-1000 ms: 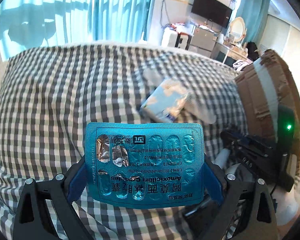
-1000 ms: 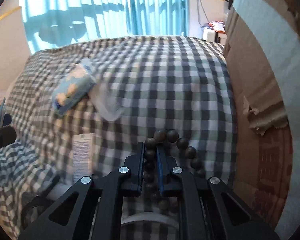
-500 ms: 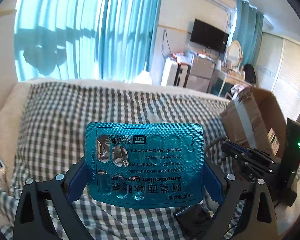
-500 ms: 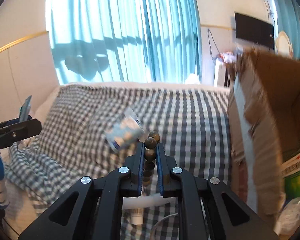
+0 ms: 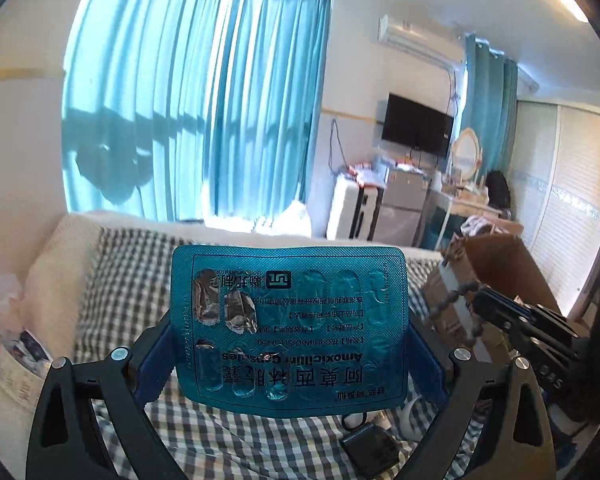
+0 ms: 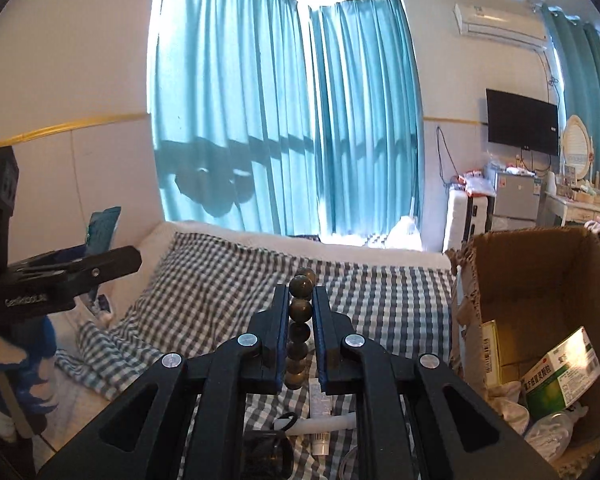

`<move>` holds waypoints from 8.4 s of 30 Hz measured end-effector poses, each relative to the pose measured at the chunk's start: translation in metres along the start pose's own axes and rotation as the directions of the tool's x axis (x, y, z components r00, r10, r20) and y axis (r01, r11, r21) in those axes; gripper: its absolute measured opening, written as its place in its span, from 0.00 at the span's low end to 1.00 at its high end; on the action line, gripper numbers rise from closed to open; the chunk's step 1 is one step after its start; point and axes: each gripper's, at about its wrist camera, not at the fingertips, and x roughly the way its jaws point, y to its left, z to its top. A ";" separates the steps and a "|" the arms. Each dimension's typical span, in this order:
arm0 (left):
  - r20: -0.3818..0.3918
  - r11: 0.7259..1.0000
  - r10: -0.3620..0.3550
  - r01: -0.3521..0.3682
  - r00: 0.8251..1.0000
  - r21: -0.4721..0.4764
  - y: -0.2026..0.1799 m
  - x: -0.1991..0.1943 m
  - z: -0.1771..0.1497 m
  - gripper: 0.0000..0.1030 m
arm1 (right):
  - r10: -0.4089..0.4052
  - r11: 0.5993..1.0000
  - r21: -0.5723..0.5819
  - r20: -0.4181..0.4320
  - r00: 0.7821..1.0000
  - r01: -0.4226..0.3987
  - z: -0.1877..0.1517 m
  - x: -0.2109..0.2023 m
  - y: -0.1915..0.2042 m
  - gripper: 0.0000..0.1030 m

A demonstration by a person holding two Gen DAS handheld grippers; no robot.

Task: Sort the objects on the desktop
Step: 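Lift the blister and bead bracelet toward the cardboard box, then carry the blister in the left tool and bracelet in the right over the box, then open both tools over the box to drop blister and bracelet, then move both open tools back over the items on the bedspread, then grasp the black cup with the left tool while the right grasps the white tape roll, then lift the black cup and white tape roll toward the cardboard box, then carry the cup in the left tool and tape roll in the right over the box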

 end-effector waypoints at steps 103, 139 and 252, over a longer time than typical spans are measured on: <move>-0.135 0.950 -0.205 0.230 0.969 0.209 -0.260 0.098 0.036 1.00 | -0.502 0.864 0.114 0.115 0.857 0.491 -0.025 -0.109 -0.189 0.89; 0.132 0.991 0.131 -0.130 0.983 -0.010 -0.023 -0.019 0.044 1.00 | -0.267 0.954 -0.070 0.234 0.935 0.290 0.052 -0.057 0.015 1.00; 0.201 0.999 -0.050 0.050 0.978 0.007 -0.096 -0.091 0.017 0.50 | -0.130 0.975 -0.152 0.214 0.968 0.165 0.029 -0.139 0.003 0.06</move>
